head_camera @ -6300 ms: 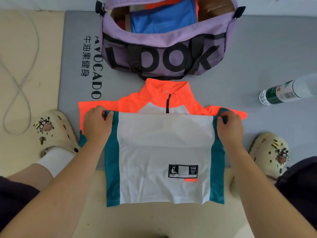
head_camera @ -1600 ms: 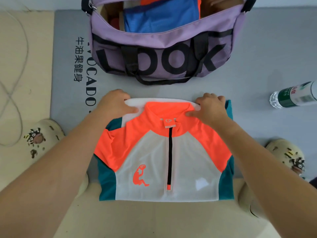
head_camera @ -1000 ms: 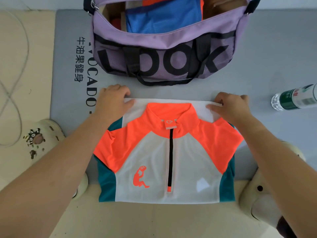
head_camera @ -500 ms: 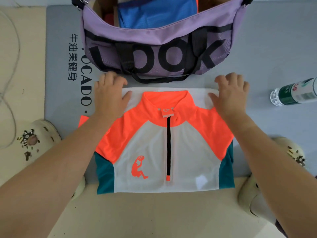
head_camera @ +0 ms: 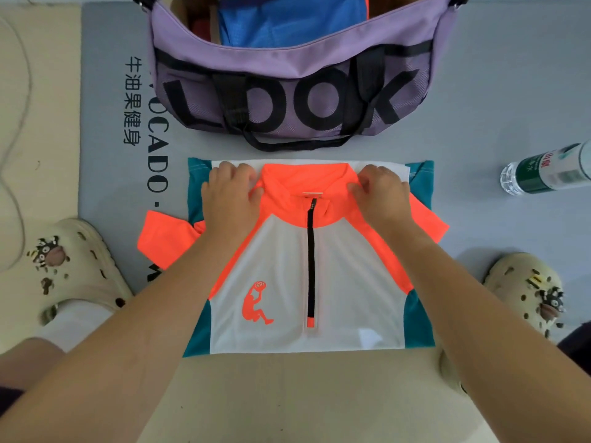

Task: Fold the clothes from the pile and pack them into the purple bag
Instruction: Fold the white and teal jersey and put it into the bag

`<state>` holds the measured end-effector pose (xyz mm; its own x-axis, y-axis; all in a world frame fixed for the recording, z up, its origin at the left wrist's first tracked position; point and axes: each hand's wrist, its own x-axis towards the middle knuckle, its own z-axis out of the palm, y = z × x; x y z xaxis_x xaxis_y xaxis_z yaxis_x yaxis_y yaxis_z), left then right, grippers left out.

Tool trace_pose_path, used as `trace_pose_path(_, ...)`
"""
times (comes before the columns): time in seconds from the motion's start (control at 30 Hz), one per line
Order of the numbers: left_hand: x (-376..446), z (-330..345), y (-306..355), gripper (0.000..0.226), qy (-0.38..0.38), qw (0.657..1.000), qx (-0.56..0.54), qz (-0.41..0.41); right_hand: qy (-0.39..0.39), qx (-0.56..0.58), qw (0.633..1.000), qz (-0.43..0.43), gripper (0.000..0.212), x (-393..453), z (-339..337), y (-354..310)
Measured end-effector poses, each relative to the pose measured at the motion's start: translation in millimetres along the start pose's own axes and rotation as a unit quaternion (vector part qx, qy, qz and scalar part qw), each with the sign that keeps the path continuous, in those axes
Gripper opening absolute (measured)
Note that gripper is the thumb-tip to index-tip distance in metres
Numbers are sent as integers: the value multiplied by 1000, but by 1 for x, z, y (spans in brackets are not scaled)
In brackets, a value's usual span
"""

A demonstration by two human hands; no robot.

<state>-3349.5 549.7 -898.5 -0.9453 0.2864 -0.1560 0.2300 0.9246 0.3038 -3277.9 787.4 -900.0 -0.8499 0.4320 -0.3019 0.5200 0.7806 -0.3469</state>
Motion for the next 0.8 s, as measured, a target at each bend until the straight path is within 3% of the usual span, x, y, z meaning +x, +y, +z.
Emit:
trace_pose_path(0.1, -2, 0, 12, 25, 23, 991, -7, 132, 21, 15, 994, -106, 35, -2, -6, -6)
trace_pose_path(0.17, 3, 0, 17, 23, -10, 983, -6, 182, -1, 27, 986, -164, 37, 1, -9, -12)
trace_pose_path(0.3, 15, -1, 16, 23, -62, 989, 12, 133, -49, -60, 988, -133, 26, 15, -13, -10)
trace_pose_path(0.47, 9, -2, 20, 18, -24, 991, -3, 130, -70, -2, 991, -114, 22, 11, -16, -4)
trace_pose_path(0.53, 2, -2, 27, 16, -23, 983, -40, 179, -50, -19, 989, -136, 24, 1, -16, -5)
trace_pose_path(0.63, -6, 1, 39, 21, -85, 969, -84, 218, -7, -37, 977, -212, 21, -13, -16, -16)
trace_pose_path(0.73, -9, 3, 37, 27, -113, 969, -68, 209, -39, -32, 962, -270, 15, -23, -8, -28)
trace_pose_path(0.8, -8, 3, 33, 34, -126, 969, -51, 207, -73, 8, 963, -259, 19, -26, -2, -29)
